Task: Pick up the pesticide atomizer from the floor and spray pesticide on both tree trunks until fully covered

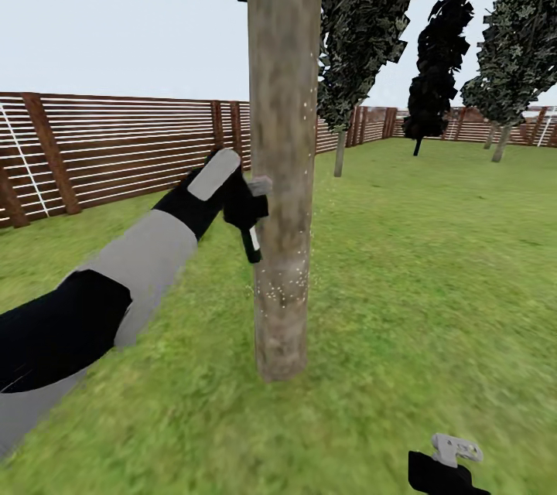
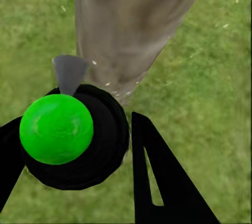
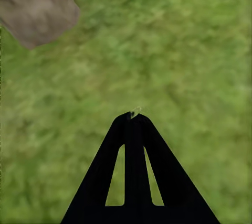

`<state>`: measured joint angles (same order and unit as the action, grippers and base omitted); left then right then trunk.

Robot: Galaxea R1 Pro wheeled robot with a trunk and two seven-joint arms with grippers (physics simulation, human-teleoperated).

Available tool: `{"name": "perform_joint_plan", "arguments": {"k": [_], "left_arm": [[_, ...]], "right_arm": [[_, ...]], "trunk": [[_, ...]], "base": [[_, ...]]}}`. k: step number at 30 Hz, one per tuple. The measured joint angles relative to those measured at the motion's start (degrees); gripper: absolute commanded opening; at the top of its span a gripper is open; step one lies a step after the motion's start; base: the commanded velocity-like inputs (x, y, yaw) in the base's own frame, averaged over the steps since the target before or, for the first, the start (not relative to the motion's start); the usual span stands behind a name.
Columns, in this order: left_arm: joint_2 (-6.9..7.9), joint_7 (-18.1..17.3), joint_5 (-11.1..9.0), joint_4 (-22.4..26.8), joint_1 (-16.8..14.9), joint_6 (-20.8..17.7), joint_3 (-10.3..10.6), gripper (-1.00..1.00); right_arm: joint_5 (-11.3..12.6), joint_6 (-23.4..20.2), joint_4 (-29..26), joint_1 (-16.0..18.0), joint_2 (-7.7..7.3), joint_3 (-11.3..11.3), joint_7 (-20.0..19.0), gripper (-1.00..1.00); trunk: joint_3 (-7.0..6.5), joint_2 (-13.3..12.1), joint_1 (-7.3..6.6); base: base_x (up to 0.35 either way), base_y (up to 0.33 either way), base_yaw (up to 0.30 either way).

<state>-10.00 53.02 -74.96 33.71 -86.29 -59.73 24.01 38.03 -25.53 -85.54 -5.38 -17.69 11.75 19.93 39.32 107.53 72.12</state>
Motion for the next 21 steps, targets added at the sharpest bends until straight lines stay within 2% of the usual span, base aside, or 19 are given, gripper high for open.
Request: {"name": "perform_joint_plan", "arguments": {"k": [1,2,3,4,6,7,9,13,17,19,21], "left_arm": [[0.0,0.7,-2.5,0.0,-1.3,0.0,0.0,-1.0],[0.0,2.4,-6.3,0.0,-3.2,0.1,0.1,-1.0],[0.0,5.5,-11.0,-0.1,-6.0,0.1,0.3,-1.0],[0.0,7.2,-13.2,-0.1,-7.4,0.0,0.3,-1.0],[0.0,11.5,-20.0,-0.1,-10.9,0.1,0.4,-1.0],[0.0,12.8,-22.0,-0.1,-12.0,0.1,0.4,-1.0],[0.0,16.1,-27.9,-0.1,-15.2,0.2,0.5,-1.0],[0.0,19.9,-35.1,-0.1,-19.3,0.3,0.5,-1.0],[0.0,20.5,-39.6,-1.9,-23.1,0.2,0.5,-1.0],[0.0,20.7,-43.0,-4.1,-26.0,0.2,0.4,-1.0],[0.0,20.8,-45.0,-5.7,-28.4,0.2,0.4,-1.0]], "right_arm": [[0.0,0.0,0.0,0.0,0.0,0.0,0.0,-1.0],[0.0,-0.8,0.0,0.0,0.02,0.0,0.0,-1.0],[-0.1,-2.2,-0.4,0.0,0.05,0.0,0.0,-1.0],[-0.1,-2.7,-0.7,0.0,0.06,0.0,0.0,-1.0],[-0.1,-3.3,-1.3,0.0,0.07,0.0,0.1,-1.0],[-0.1,-3.3,-1.3,0.0,0.07,0.0,0.1,-1.0],[-0.1,-3.4,-1.4,0.0,0.07,0.0,0.1,-1.0],[-0.1,-3.5,-1.4,0.0,0.07,0.1,0.1,-1.0],[-0.1,-3.5,-1.4,0.0,0.09,0.1,0.1,-1.0],[-0.1,-3.5,-1.4,0.0,0.09,0.1,0.1,-1.0],[-0.1,-3.5,-1.4,0.0,0.08,0.1,0.1,-1.0]], "trunk": [[0.0,0.0,0.0],[-0.01,0.0,-0.01],[0.0,0.0,-0.01],[0.0,0.0,0.0],[-0.01,0.0,-0.01],[0.0,0.0,0.0],[0.0,0.0,-0.01],[0.0,0.0,0.0],[0.0,0.0,0.0],[0.0,0.0,0.0],[0.0,0.0,0.0]], "base": [[0.0,0.0,0.0],[0.0,0.0,0.0],[0.0,0.0,0.0],[0.0,0.0,0.0],[0.0,0.0,0.0],[0.0,0.0,0.0],[0.0,0.0,0.0],[0.0,0.0,0.0],[0.0,0.0,0.0],[0.0,0.0,0.0],[0.0,0.0,0.0]]}}
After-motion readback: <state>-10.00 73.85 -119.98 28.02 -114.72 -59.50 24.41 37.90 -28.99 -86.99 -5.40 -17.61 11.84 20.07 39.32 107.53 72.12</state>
